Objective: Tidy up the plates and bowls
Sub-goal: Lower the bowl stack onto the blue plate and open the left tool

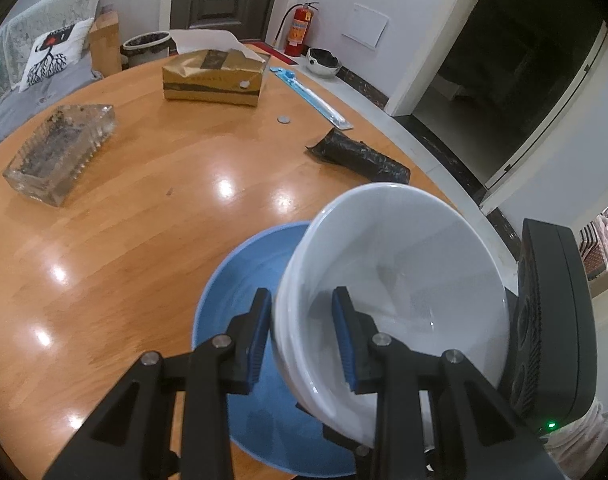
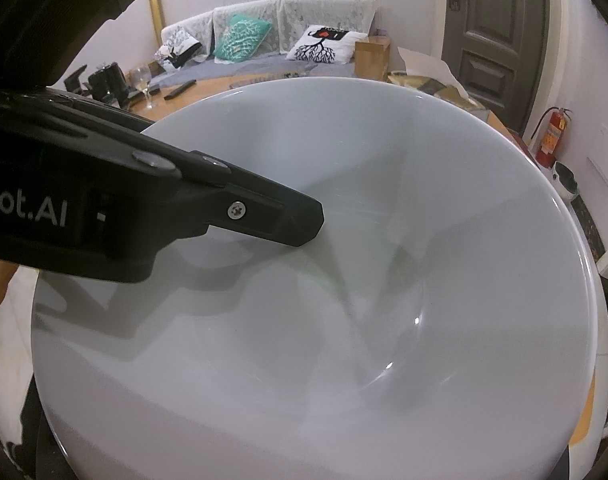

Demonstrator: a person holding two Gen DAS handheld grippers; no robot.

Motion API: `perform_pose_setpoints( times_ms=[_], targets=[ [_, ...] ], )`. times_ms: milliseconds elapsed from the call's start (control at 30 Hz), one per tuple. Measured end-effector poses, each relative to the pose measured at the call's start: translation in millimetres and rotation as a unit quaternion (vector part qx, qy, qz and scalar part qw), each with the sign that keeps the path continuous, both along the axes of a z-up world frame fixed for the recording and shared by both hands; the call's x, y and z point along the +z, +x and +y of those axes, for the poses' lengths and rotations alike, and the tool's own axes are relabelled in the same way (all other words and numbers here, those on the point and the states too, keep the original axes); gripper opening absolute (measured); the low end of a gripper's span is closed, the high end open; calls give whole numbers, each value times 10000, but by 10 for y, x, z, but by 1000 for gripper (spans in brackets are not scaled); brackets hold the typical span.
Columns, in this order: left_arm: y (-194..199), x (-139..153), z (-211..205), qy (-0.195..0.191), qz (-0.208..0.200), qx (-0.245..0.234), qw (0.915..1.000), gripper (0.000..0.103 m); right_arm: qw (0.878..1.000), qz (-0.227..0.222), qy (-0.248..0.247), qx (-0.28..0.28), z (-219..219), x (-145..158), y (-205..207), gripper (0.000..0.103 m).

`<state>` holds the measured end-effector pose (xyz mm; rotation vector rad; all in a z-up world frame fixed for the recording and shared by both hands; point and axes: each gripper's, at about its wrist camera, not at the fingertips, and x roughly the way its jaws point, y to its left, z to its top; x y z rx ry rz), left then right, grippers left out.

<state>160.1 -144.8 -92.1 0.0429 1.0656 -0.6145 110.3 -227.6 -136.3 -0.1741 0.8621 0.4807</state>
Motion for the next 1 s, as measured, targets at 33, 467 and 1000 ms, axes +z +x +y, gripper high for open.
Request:
perform_pose_setpoints(
  times_ms=[33,467,1000],
  targets=[
    [9,-18,-10,-14,23,-3,10000,27,10000,30,-12,-7,3,-12,10,102],
    [129,-153,-84,-145,184,-8,9997,28,9996,241,-164,-64,-21,-65,207,101],
    [96,-184,-95,-115,404,-20,9991,28,9982,578,-135,-125,-17,-65,154,102]
  ],
)
